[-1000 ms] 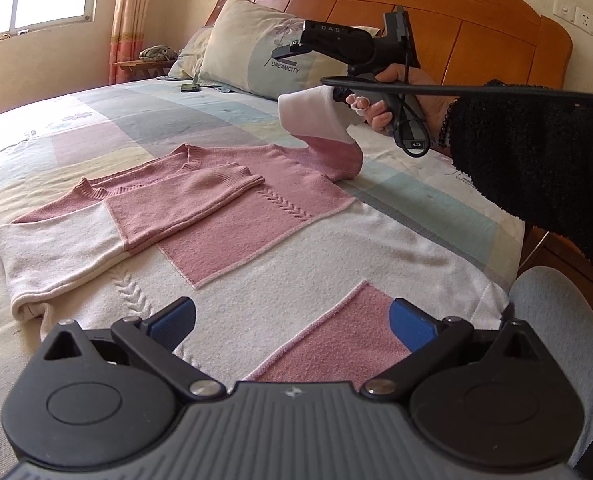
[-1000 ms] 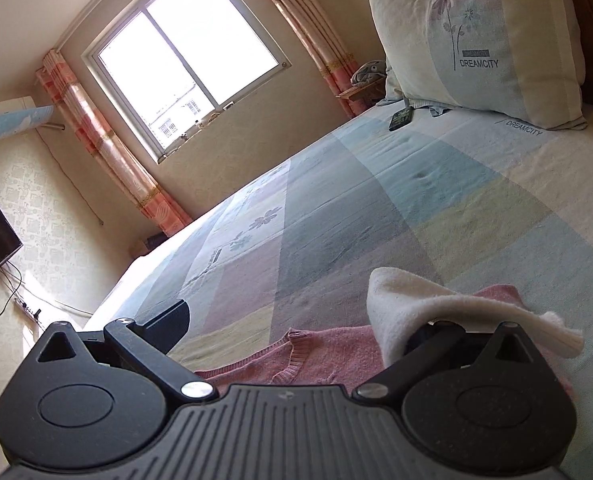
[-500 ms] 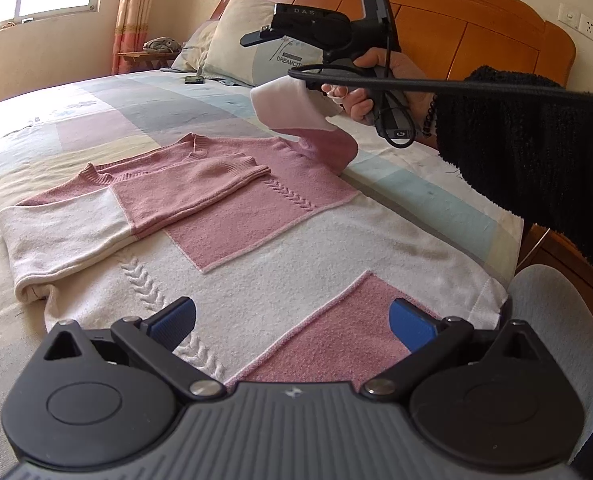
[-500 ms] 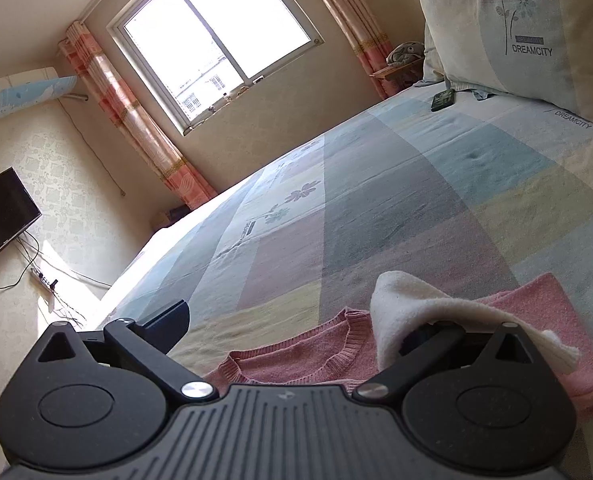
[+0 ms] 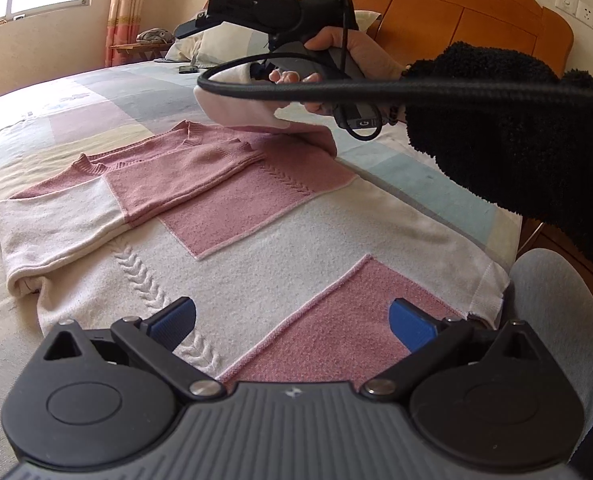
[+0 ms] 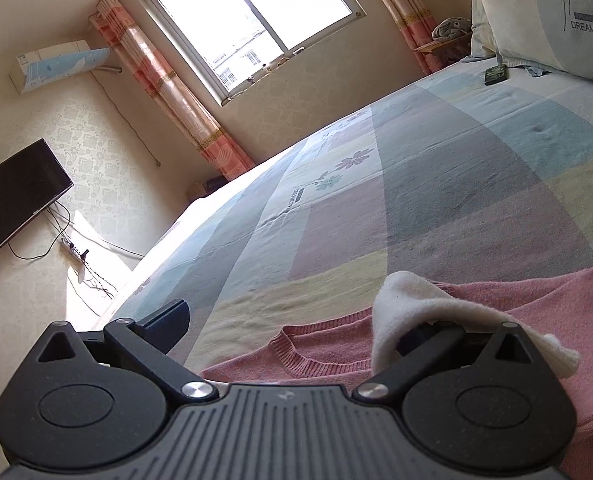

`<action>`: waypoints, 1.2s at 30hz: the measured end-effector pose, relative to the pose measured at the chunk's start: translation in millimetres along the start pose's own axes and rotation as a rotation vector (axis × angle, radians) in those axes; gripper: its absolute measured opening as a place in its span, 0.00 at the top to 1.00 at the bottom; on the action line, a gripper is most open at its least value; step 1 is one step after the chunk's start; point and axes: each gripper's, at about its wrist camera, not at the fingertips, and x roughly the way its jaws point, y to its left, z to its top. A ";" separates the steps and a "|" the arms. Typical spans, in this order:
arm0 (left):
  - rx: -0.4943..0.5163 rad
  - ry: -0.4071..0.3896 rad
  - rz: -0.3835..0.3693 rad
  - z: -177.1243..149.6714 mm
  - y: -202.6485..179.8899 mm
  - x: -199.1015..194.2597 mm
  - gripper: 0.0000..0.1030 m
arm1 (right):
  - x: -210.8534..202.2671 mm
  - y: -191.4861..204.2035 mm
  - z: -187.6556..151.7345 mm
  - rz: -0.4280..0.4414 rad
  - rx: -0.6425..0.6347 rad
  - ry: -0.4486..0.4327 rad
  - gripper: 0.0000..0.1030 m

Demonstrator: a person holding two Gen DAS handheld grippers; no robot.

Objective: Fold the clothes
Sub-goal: 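Lift the cuff with the right gripper and carry the sleeve across the chest, then lay the sleeve over the first folded sleeve and open the right gripper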

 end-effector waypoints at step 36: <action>0.021 0.048 -0.019 -1.6 9.4 11.5 0.01 | 46.0 -2.9 -70.6 -0.091 0.005 0.164 0.00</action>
